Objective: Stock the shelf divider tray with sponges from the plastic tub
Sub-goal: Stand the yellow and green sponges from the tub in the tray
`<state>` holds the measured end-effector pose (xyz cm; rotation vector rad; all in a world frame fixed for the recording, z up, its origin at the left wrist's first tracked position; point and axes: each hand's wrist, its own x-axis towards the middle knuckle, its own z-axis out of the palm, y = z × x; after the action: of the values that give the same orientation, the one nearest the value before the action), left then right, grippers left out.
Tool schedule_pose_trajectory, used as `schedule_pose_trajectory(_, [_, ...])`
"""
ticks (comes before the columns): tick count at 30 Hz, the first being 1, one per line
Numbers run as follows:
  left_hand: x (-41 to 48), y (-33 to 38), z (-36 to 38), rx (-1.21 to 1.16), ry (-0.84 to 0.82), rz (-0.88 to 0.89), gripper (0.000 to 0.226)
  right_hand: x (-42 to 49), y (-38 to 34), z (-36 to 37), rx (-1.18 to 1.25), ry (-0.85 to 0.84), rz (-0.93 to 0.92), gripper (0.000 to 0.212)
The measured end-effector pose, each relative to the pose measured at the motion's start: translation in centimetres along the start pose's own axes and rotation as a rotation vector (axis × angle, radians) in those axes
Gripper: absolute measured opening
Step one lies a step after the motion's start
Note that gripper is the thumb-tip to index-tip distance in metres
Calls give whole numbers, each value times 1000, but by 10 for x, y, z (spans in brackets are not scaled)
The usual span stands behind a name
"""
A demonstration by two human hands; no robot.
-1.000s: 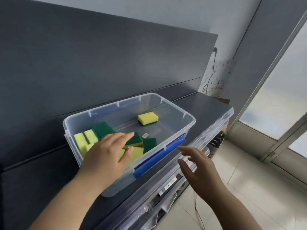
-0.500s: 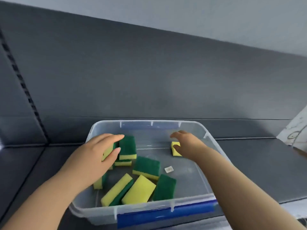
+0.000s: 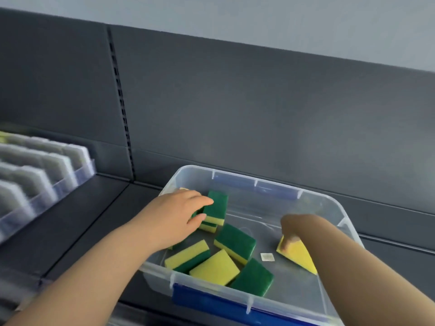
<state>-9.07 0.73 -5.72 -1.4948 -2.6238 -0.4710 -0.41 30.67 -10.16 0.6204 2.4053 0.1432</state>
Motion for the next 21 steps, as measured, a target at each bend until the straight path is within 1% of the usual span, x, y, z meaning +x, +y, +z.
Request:
schedule_pose_trajectory(2, [13, 9, 1, 23, -95, 36, 38, -13, 2, -1, 47, 84, -19, 59])
schedule_pose_trajectory(4, [29, 19, 5, 99, -191, 96, 38, -32, 6, -5, 123, 230, -34, 57])
schedule_pose_trajectory(7, [55, 38, 17, 238, -290, 231, 39, -68, 12, -10, 301, 460, -54, 50])
schedule_pose_trajectory(10, [78, 56, 38, 324, -414, 362, 45, -104, 18, -3, 465, 641, -37, 44])
schedule_pose_trajectory(14, [96, 69, 73, 403, -677, 413, 59, -141, 22, 23, 667, 839, -34, 33])
schedule_pose_trajectory(16, [101, 70, 83, 435, -710, 435, 65, -152, 23, 36, 762, 884, -18, 32])
schedule_pose_trajectory(18, [105, 69, 91, 478, -686, 463, 69, -159, 22, 45, 835, 926, 1, 32])
schedule_pose_trajectory(19, [106, 69, 93, 491, -672, 467, 67, -161, 21, 48, 854, 951, 10, 32])
schedule_pose_trajectory(21, [107, 70, 97, 513, -637, 458, 56, -163, 18, 51, 871, 998, 23, 30])
